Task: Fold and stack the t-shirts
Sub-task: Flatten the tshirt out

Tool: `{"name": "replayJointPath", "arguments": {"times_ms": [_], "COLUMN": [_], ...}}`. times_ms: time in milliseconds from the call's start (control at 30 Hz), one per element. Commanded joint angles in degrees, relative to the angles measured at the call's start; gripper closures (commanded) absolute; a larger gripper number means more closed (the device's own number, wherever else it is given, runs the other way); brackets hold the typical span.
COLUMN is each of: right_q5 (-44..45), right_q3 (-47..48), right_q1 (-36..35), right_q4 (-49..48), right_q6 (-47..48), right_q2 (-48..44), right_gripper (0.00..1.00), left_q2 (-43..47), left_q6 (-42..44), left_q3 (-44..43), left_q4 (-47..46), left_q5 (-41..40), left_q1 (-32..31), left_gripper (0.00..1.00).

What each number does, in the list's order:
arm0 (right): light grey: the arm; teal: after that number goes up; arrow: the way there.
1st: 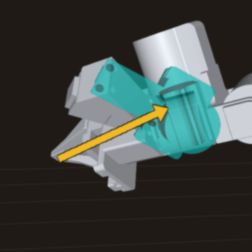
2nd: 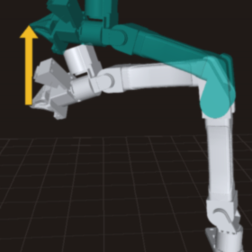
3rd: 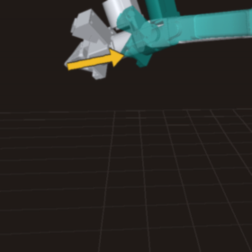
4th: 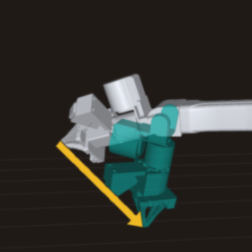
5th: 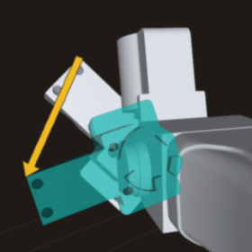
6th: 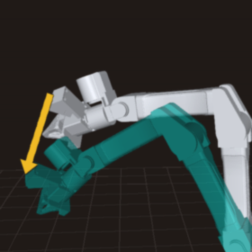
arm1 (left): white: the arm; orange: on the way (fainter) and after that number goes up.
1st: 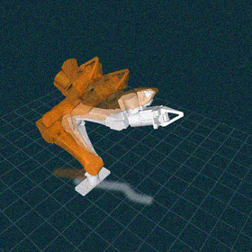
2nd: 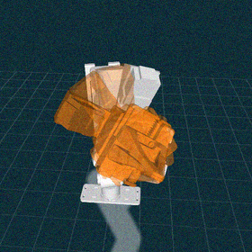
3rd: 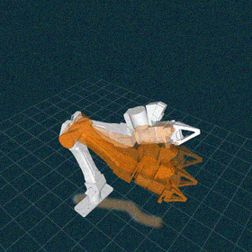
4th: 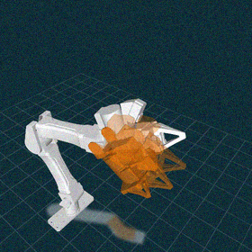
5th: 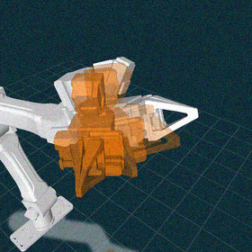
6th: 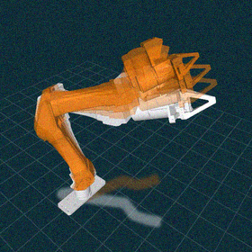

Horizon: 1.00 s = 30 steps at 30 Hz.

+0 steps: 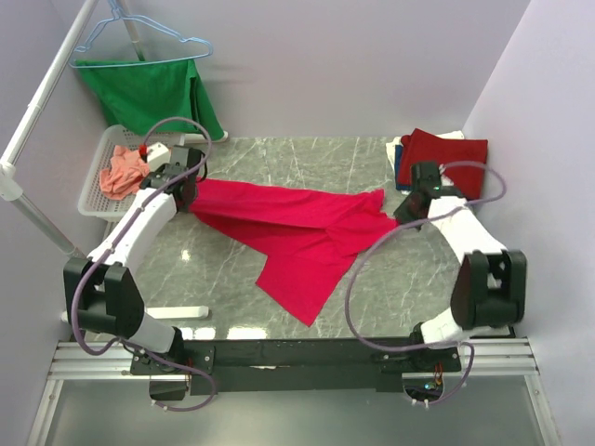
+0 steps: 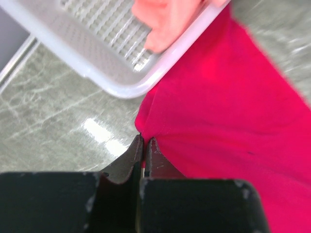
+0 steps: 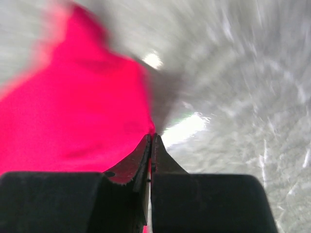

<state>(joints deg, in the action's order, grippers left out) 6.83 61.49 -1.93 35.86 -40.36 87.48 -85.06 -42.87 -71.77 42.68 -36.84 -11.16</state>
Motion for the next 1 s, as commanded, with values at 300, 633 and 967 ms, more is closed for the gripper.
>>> {"name": "replayJointPath", "arguments": {"times_ms": [300,633,967], "right_q5": [1.52,-1.12,-4.28], "right_q3": [31.55,46.69,52.77], "right_q1": [0.35,0.35,0.09], "right_q4": [6.68,7.73,7.22], "right_q6": [8.27,14.95,18.30], "right_q2": [-20.68,-30.17,-41.15], "right_gripper": [1.00,1.00,1.00], "left_q2": [6.66,15.00,35.37], "left_q6": [9.21,15.26,18.17], "left_q3": [-20.67,-30.27,-29.13], "left_q4": [-1.19,-6.19,-12.44], "left_q5": [4.57,14.42,15.39], "left_q1": [0.44,0.44,0.44], "left_gripper": [0.99,0.99,0.99]}}
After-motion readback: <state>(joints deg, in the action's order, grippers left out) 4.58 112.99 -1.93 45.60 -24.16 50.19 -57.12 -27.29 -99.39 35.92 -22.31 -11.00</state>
